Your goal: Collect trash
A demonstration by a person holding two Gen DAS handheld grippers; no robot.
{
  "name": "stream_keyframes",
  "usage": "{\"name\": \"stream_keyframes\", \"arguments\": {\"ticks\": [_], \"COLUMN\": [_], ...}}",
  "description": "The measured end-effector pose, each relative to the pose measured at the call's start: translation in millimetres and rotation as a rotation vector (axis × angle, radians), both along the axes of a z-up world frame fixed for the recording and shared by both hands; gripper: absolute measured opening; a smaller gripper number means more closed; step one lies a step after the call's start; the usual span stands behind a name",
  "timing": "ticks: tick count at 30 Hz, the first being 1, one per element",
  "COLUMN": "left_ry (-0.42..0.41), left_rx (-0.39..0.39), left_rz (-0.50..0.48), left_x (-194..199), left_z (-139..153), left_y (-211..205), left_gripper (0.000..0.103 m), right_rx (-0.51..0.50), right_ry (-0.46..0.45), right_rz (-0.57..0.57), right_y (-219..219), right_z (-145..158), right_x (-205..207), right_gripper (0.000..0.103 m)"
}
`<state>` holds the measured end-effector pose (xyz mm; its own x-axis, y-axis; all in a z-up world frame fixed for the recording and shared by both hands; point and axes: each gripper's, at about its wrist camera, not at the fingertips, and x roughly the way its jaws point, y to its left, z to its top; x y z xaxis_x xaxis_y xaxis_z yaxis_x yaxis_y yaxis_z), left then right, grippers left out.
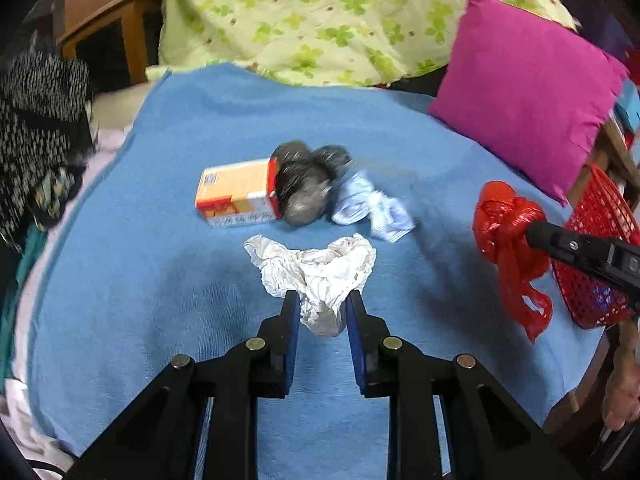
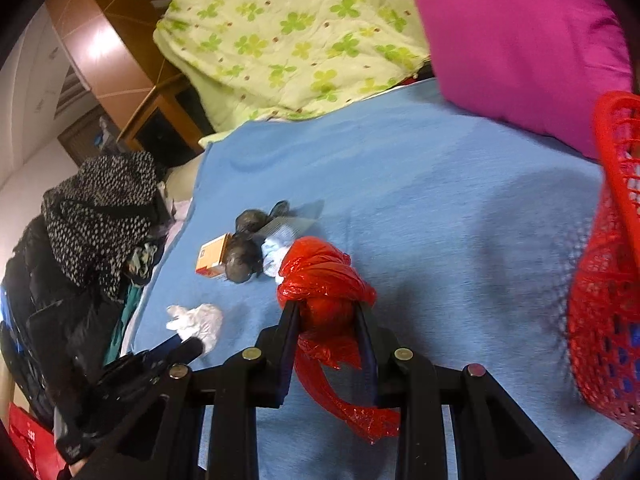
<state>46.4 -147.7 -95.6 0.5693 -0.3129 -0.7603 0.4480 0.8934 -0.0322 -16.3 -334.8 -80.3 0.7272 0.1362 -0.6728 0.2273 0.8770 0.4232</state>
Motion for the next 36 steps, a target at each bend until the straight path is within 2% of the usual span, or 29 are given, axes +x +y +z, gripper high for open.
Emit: {"name": "stream_keyframes", "arguments": {"ticks": [3, 9, 36], "left_ry": [-0.053, -0.108, -0.196], "left_rx": [0.023, 0.048, 0.100], "left_rz": [-0.014, -0.013, -0.041], "left_x": [-13, -23, -53], "left_z": [14, 32, 57], "left_y": [-7, -21, -55], "left_gripper": [0.025, 0.025, 0.025], "right_rx": [0.004, 0.011, -0.025], "right_ry": [-0.018, -0.053, -0.200], "right_rz": [-0.014, -0.018, -0.020], "right_y": [-7, -12, -25], "right_z": [5, 14, 47], "right_x": [-6, -13, -45], "right_gripper": [0.030, 0.030, 0.030]}}
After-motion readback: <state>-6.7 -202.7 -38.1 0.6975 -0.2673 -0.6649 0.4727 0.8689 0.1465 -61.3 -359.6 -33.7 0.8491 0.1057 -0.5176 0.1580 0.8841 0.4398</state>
